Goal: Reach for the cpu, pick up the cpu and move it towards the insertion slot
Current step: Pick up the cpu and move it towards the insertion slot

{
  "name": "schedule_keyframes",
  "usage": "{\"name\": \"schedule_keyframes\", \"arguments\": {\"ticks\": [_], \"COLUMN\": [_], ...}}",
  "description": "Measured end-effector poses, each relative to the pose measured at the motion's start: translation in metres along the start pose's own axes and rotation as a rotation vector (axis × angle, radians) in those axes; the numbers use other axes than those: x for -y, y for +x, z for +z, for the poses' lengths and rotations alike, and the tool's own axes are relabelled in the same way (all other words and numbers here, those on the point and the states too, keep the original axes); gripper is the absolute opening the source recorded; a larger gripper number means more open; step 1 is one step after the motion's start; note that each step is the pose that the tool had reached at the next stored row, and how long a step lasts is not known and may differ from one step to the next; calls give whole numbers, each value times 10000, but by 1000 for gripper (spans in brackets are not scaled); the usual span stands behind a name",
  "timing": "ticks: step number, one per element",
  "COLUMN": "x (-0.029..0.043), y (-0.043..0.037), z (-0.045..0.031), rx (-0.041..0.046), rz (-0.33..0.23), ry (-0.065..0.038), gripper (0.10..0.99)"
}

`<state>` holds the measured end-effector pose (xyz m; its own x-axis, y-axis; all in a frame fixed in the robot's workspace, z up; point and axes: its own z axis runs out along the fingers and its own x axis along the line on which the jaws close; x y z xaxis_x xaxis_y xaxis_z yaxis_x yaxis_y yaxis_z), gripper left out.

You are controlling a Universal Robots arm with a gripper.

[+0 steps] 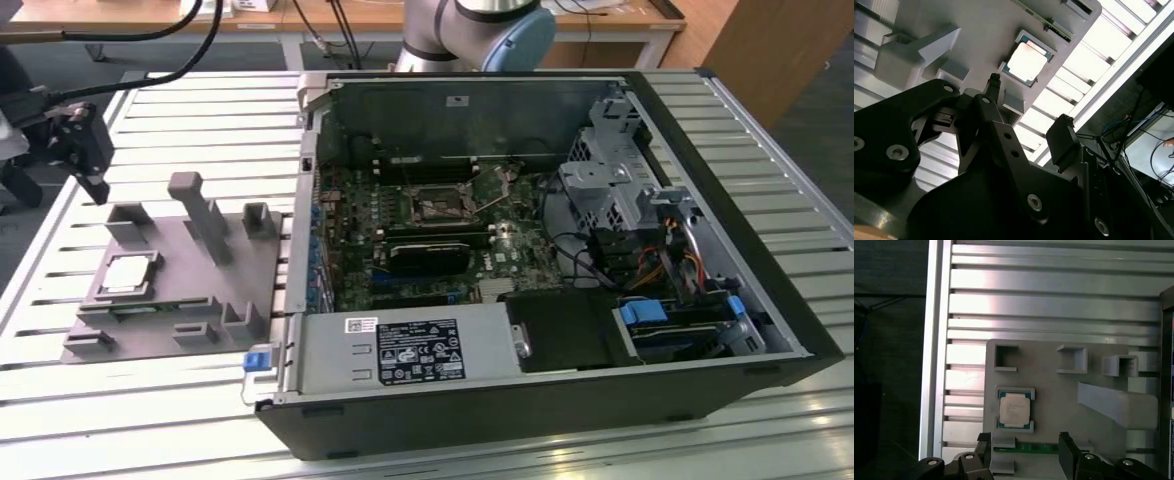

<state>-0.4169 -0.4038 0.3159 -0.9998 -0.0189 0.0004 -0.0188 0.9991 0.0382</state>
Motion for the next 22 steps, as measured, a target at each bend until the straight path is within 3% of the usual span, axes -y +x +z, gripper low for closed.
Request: {"name": "schedule_keyframes", "arguments": {"ticks": [2,3,4,5,22], "x": [1,3,3,4,16], "y": [0,0,0,0,2], "z": [37,72,90,109,419], "rx": [-1,-1,-1,-1,0], "rz": [0,3,6,8,17], "ry": [0,1,1,1,0], "gripper": [659,773,773,839,839]}}
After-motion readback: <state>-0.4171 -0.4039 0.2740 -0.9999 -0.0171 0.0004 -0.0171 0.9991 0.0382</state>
